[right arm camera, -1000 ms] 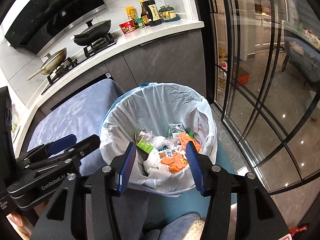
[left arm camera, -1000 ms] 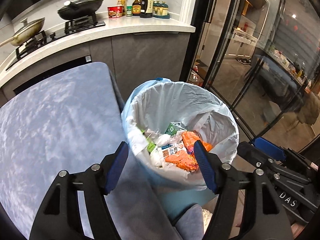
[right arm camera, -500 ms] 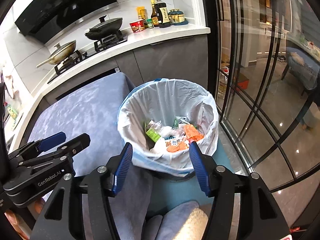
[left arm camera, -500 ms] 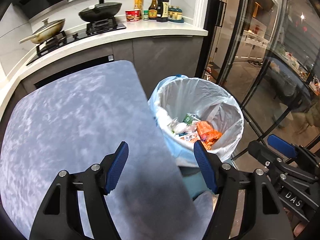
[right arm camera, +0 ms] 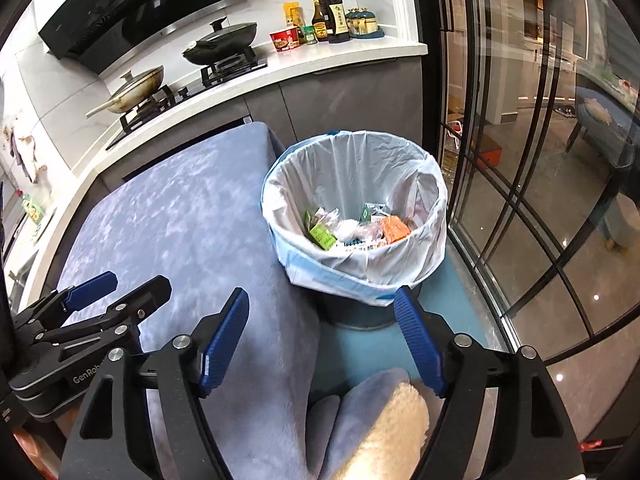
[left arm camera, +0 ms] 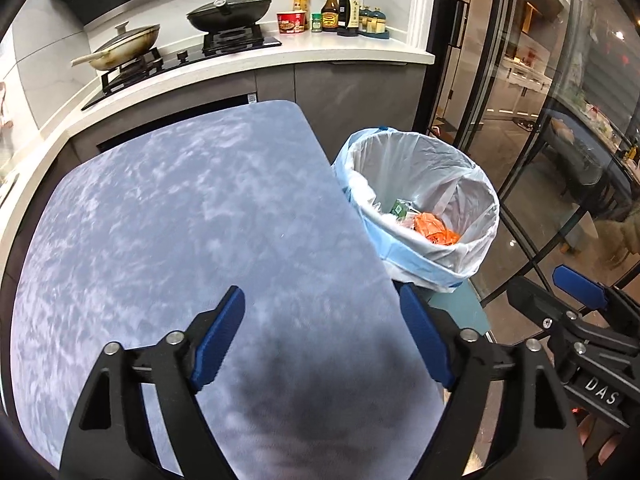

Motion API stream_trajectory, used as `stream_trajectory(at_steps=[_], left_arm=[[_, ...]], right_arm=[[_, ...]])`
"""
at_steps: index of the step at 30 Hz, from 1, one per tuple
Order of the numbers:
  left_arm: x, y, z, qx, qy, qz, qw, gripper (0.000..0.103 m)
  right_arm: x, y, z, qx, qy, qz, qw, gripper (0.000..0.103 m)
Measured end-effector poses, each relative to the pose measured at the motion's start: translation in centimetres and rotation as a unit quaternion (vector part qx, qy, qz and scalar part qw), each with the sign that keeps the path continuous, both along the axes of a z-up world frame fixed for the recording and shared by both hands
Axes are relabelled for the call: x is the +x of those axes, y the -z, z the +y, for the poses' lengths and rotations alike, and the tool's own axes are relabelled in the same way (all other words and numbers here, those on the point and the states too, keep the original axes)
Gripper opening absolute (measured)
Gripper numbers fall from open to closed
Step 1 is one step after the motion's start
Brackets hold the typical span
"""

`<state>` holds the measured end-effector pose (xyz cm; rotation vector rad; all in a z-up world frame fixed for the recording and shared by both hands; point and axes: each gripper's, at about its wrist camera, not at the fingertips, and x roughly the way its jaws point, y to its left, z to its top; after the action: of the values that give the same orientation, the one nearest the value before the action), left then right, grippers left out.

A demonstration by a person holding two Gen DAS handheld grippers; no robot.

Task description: Collect trash

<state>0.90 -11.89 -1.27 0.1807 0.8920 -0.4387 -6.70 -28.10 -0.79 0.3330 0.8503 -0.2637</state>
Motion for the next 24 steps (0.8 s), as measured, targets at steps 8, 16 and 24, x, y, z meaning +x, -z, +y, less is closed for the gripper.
stream_trajectory(at_steps=[8,16,24], left_arm=[[-1.1,0.2,1.4,0.006,-0.014,0.0,0.9999,0.087],[-1.1,0.4,2.3,0.012,-0.036,0.005,0.9993,0.091],[-0.9,0.7,2.6,0.019,-0.046,0.007,0.9987,0.092]], right_arm=[[-0.6,-0.1,1.1,-0.006,-0.004,0.001,1.0,0.081],[-0.5,-0.2,1.4,-0.017,-0.006,0.005,1.0,0.084],[-0.3,0.0,1.5,-0.026,-0.006,0.009,1.0,0.084]])
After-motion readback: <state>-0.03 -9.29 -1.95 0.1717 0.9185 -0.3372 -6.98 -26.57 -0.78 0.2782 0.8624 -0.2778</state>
